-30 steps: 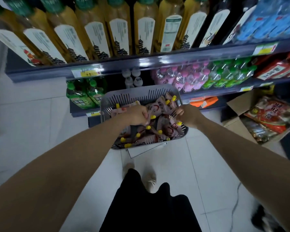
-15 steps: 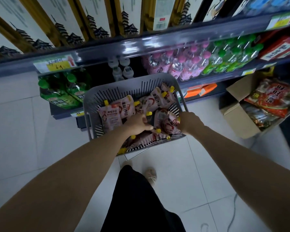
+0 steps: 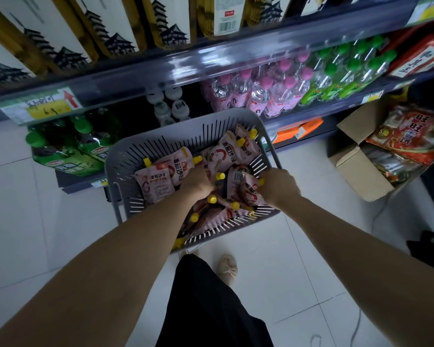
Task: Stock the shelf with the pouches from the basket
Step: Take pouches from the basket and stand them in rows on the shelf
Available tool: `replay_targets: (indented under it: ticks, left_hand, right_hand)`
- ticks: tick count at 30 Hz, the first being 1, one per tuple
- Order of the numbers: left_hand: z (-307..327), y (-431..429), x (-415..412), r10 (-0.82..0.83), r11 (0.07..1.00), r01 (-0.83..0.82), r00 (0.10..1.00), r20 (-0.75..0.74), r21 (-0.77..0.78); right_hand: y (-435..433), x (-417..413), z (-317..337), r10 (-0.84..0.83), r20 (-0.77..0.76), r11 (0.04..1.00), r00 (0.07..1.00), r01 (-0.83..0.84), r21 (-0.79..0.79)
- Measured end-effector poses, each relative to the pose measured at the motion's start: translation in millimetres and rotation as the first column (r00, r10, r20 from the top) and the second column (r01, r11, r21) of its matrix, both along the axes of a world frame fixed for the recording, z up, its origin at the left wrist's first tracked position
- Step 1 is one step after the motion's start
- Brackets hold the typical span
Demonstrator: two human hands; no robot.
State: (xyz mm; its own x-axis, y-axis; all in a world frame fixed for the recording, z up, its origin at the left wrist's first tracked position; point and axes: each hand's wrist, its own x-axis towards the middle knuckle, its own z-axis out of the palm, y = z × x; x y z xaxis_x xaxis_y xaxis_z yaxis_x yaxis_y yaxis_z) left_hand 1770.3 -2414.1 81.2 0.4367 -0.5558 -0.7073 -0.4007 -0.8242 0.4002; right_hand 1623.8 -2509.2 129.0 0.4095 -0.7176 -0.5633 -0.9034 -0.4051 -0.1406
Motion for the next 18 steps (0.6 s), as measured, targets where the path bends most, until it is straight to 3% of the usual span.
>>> replay_targets:
  ticks: [7,9,13,18]
  left_hand:
    - [-10.6,-4.1,-1.4,-0.035,0.999,0.036,0.999,0.010,-0.037]
    - [-11.1,-3.3,-1.1,-0.065,0.997,0.066,0.997,0.028,-0.049]
    - [-7.4,-1.5,-1.7,-0.113,0.993,0.115,0.987,0.111,-0.007]
    - [6.8,7.8,17.4,0.006,0.997,0.005,0.989,0.151,-0.072]
  right_hand:
    - [2.3,-7.6,-5.5,-0.182,0.160,0.981,0.970,0.169,0.093]
    - [2.7,-7.5,-5.6,-0.202,0.152,0.976,0.967,0.187,0.109]
    - [2.8,-4.6,-4.5,-0.089,0.080,0.987,0.993,0.077,0.144]
    - [0.1,-1.2,-0.5,-0.144,0.073,0.977,0.987,0.130,0.169]
